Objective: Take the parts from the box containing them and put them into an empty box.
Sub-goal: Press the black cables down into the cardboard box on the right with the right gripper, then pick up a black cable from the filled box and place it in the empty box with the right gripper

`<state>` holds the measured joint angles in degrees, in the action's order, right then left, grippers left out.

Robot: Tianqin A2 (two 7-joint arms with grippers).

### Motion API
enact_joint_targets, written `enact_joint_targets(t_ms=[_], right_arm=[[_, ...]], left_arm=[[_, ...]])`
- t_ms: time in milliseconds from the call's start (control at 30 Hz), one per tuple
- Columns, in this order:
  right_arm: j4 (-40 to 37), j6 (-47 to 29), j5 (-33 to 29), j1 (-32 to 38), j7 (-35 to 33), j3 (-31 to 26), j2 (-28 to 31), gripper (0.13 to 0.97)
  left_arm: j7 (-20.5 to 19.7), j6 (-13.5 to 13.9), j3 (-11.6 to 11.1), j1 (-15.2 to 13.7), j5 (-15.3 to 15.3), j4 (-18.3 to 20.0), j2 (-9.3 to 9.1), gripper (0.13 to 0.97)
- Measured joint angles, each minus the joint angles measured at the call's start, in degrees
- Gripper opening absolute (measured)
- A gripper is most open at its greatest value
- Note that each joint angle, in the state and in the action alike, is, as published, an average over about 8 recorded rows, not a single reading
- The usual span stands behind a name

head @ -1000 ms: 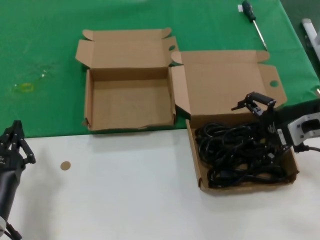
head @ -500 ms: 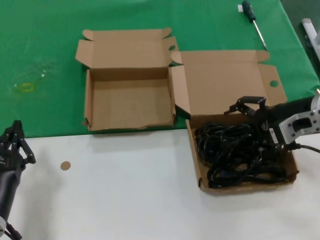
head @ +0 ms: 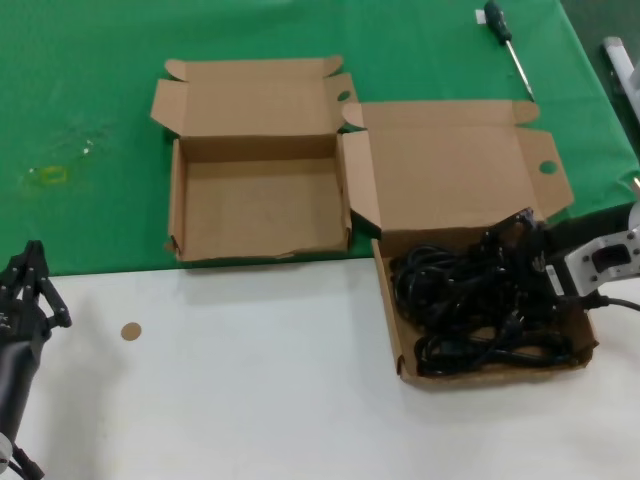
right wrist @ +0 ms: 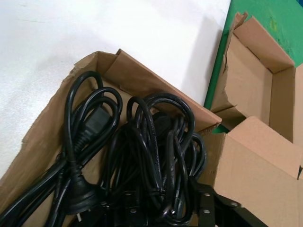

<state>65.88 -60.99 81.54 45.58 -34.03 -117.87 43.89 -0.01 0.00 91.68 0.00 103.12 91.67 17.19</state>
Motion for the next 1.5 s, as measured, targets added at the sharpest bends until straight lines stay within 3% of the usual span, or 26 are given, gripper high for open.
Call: enact_joint_targets(t_ms=[133,400,700,1033,1500], right_arm=[[0.8,-0.6,-0.1,-0.2,1.1,0.0,0.8,0.438],[3.1,-3.1,0.1,0.2,5.4,0.3,2.4,0.274],[4.0,-6.4,1.5,3.6,12.4,0.7,1.3,0.243],[1.4,-5.4,1.1,8.9,17.6,-0.7,-5.8,0.242],[-3.9,4.3,-2.5,11.9,19.2,-3.8,-19.5,0.241]], left_arm=[[0.0,0.0,0.0,0.0,0.0,0.0,0.00,0.152],[-0.1,0.0,0.0,0.0,0.0,0.0,0.00,0.152],[0.0,0.0,0.0,0.0,0.0,0.0,0.00,0.152],[0.0,0.0,0.0,0.0,0.0,0.0,0.00,0.152],[0.0,0.0,0.0,0.0,0.0,0.0,0.00,0.152]])
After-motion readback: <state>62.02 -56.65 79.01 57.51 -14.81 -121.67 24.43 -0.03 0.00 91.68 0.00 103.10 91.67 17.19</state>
